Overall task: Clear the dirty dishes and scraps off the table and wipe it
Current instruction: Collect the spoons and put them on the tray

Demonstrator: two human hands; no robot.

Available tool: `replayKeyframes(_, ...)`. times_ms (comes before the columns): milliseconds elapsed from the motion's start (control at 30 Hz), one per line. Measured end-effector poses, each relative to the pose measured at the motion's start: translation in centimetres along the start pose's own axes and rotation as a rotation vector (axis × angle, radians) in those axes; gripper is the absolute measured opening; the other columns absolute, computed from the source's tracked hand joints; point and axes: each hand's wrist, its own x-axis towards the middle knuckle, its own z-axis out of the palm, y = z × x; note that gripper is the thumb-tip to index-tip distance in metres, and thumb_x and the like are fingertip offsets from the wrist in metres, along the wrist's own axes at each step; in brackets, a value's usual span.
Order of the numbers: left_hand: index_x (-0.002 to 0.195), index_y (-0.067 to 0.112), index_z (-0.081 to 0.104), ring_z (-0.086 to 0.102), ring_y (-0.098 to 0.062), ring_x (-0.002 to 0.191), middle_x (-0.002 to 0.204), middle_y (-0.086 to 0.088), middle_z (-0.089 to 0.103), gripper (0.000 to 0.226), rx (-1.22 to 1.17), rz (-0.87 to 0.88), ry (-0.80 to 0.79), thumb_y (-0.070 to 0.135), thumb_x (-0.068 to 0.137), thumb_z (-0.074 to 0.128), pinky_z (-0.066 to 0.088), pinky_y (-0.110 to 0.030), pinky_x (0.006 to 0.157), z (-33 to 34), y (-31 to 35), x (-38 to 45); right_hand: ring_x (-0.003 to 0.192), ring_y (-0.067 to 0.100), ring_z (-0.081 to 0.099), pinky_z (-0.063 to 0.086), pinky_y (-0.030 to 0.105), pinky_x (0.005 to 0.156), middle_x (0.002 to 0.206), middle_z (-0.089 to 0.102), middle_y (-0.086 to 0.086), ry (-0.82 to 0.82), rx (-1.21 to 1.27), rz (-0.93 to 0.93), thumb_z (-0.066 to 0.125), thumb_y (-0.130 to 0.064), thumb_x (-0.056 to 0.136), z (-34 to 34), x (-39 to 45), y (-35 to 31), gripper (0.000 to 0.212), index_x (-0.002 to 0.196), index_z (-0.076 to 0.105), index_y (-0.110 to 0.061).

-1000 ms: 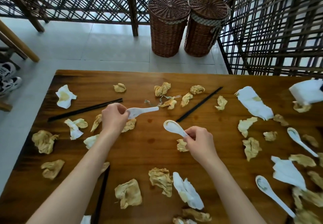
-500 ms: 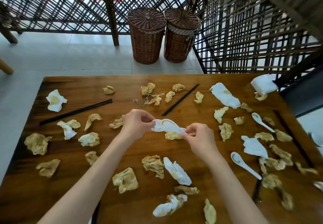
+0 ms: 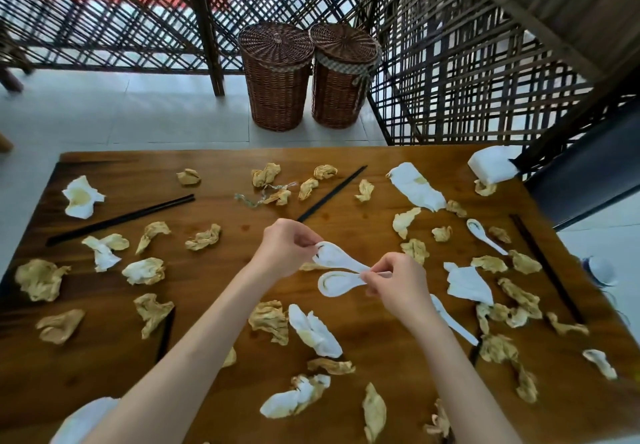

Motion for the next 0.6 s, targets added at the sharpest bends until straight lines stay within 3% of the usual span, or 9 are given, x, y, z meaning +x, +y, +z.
replayKeyframes(67,0.089,0.017,0.075,0.065,-0.008,0.078,0.083,0.003,0.070,0.011,-0.002,-0.028,-0.004,0.011,0.083,0.068,0.052,-0.017,0.063,1.3,0.4,-0.2,0.060,0.006,0.065,0.053,0.020,0.055,0.067,0.064,-0.008,-0.024,0.017,0.021,0.072,-0.023,0.081,-0.8,0.3,1.2,0.015,0.073,0.059,-0.021)
replayKeyframes(200,0.085,0.021,0.074,0.065,-0.002,0.068,0.076,0.007,0.070,0.012,-0.020,-0.099,0.016,0.011,0.083,0.069,0.046,-0.009,0.053,4.4,1.3,-0.7,0.063,0.010,0.064,0.053,0.023,0.057,0.065,0.065,-0.005,-0.082,0.048,0.034,0.071,-0.025,0.082,-3.0,1.4,3.7,0.015,0.073,0.060,-0.020)
replayKeyframes(400,0.075,0.023,0.073,0.070,-0.008,0.067,0.075,0.003,0.072,0.011,-0.223,-0.250,0.061,0.013,0.079,0.075,0.054,-0.019,0.059,9.0,3.9,-2.1,0.062,0.011,0.070,0.060,0.035,0.068,0.077,0.066,0.000,-0.180,0.226,0.071,0.070,-0.018,0.083,-6.8,3.1,7.6,0.010,0.078,0.063,-0.013)
replayKeyframes(600,0.082,0.019,0.074,0.071,-0.010,0.073,0.078,0.002,0.073,0.006,-0.334,-0.319,0.101,0.021,0.077,0.077,0.056,-0.023,0.064,13.7,6.5,-3.2,0.056,0.009,0.068,0.054,0.019,0.051,0.080,0.066,0.005,-0.191,0.310,0.076,0.068,-0.017,0.084,-9.7,4.0,10.3,0.011,0.080,0.059,-0.013)
